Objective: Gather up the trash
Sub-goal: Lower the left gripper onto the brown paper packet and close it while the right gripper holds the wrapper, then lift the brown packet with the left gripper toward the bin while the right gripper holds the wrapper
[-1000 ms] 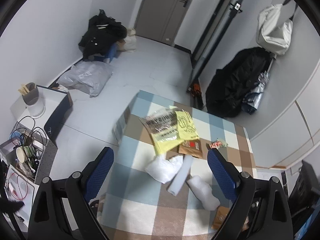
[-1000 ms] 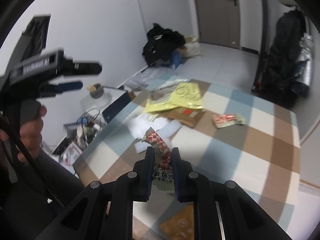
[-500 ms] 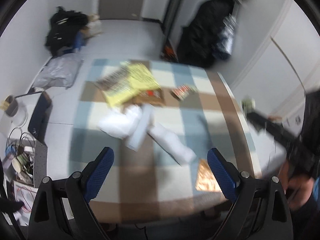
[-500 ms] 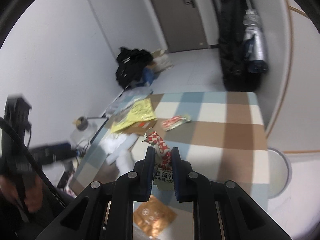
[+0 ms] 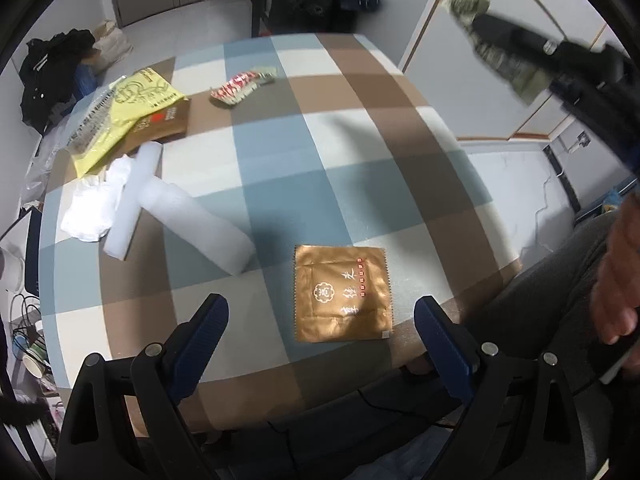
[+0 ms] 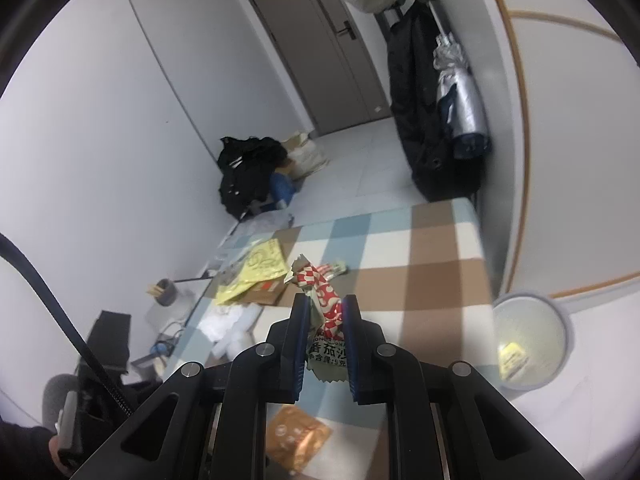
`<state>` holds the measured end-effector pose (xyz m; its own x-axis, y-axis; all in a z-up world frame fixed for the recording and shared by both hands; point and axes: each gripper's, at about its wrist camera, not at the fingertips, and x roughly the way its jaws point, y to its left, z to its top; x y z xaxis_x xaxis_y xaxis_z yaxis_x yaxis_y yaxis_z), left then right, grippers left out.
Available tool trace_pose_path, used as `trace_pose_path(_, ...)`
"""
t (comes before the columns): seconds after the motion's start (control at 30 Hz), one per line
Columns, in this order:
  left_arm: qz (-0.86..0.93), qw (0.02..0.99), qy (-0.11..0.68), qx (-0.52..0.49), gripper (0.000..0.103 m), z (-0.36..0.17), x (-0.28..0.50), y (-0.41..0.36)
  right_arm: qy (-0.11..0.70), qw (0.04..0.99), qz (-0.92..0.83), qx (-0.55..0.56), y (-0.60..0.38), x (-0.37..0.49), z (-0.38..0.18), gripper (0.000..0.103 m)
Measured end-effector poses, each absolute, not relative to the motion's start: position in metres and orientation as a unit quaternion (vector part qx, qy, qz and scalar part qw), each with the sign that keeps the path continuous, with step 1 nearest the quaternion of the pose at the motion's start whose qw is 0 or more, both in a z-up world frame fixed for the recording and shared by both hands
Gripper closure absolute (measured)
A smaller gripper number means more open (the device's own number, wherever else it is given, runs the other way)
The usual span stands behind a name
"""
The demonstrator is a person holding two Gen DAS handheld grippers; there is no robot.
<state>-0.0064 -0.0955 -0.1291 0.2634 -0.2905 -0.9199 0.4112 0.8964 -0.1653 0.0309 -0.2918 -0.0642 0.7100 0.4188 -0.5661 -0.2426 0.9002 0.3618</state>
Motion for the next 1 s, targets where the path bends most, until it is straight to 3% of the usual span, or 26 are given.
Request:
trace_pose_path(0.6, -0.188, 0.771, 0.594, 0.127, 0.017, -0.153, -0.006, -0.125, 0.327, 0.918, 0.173, 0.143, -0.303, 0.022, -0.058, 0.087)
trace_pose_path(0.7, -0.186, 0.778, 0.587, 0.124, 0.027, -0.150, -0.007, -0.120, 0.328, 0.918, 0.174, 0.142, -0.304, 0.022, -0.057, 0.087)
trace_pose_path(0.87, -0.175, 0.786, 0.583, 0.111, 0.057, -0.145, -0.005, -0.110, 0.327, 0.918, 0.177, 0.135, -0.301, 0.021, -0.057, 0.087)
trace_pose_path(1.0, -0.176, 0.790, 0.578, 0.106, 0.071, -0.145, -0.002, -0.108, 0.328, 0.919, 0.177, 0.131, -0.298, 0.021, -0.058, 0.087)
